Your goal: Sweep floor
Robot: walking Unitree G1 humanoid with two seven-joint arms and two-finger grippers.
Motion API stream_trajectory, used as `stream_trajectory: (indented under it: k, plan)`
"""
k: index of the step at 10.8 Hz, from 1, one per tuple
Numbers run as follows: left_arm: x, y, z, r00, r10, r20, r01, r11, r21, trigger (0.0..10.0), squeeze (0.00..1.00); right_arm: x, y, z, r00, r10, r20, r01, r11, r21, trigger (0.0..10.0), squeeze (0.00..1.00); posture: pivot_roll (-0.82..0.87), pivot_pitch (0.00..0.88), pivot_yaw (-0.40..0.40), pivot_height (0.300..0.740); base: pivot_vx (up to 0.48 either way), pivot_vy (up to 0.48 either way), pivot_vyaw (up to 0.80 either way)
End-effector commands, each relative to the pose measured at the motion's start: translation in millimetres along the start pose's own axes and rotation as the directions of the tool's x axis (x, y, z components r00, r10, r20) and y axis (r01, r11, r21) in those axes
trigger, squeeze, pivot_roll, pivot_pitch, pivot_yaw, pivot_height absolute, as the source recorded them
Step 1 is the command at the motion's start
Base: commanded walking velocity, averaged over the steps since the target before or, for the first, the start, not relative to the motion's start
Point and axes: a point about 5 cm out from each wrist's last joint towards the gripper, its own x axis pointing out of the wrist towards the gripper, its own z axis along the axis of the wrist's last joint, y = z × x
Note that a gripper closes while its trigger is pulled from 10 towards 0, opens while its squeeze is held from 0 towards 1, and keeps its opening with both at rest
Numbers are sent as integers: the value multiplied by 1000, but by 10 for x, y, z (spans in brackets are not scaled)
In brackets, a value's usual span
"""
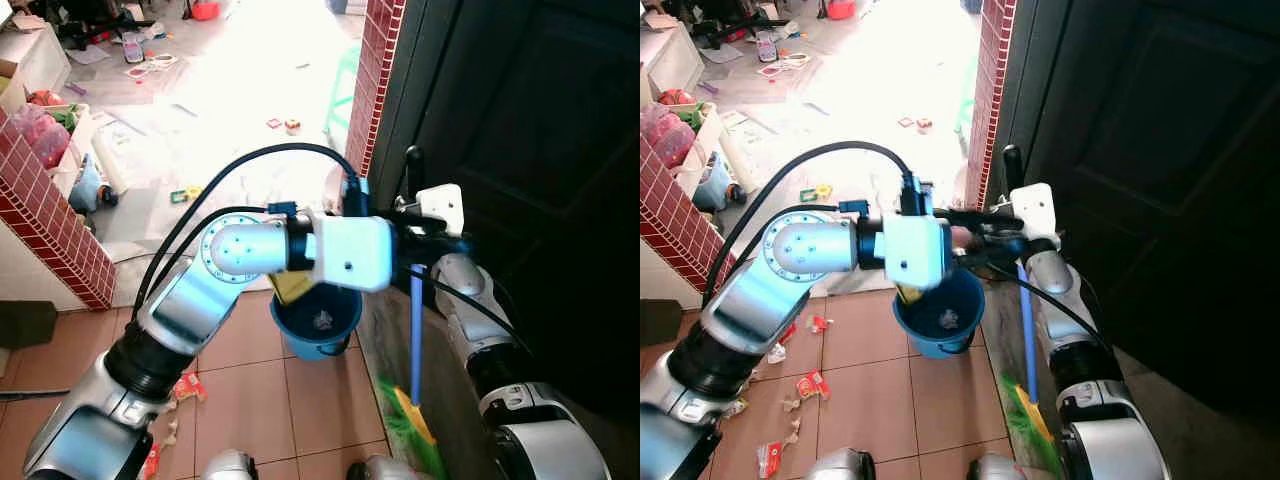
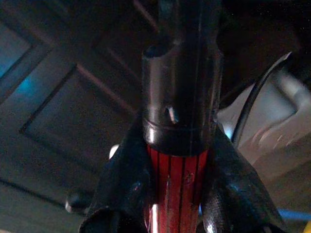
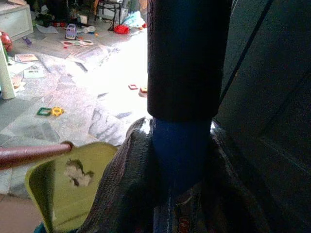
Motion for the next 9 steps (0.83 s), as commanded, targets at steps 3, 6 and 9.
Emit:
stream_trajectory:
  k: [3, 6, 9]
  plan:
    - [-17, 204, 125, 992, 117, 56, -118, 993, 22, 10000, 0, 35, -31, 59, 1000, -5, 20, 5, 1000, -10, 10000, 0, -70, 52, -54, 740, 0, 0, 0]
    - [-89, 240, 68, 994, 112, 13, -113, 993, 19, 10000, 0, 34, -32, 44, 1000, -7, 18, 7, 1000, -13, 10000, 0, -74, 51, -52, 740, 0, 0, 0]
    - [-139, 334, 77, 986, 164, 10, -165, 986, 38, 10000, 0, 41, -30, 40, 1000, -6, 17, 6, 1000, -14, 10000, 0, -69, 51, -55, 740, 0, 0, 0]
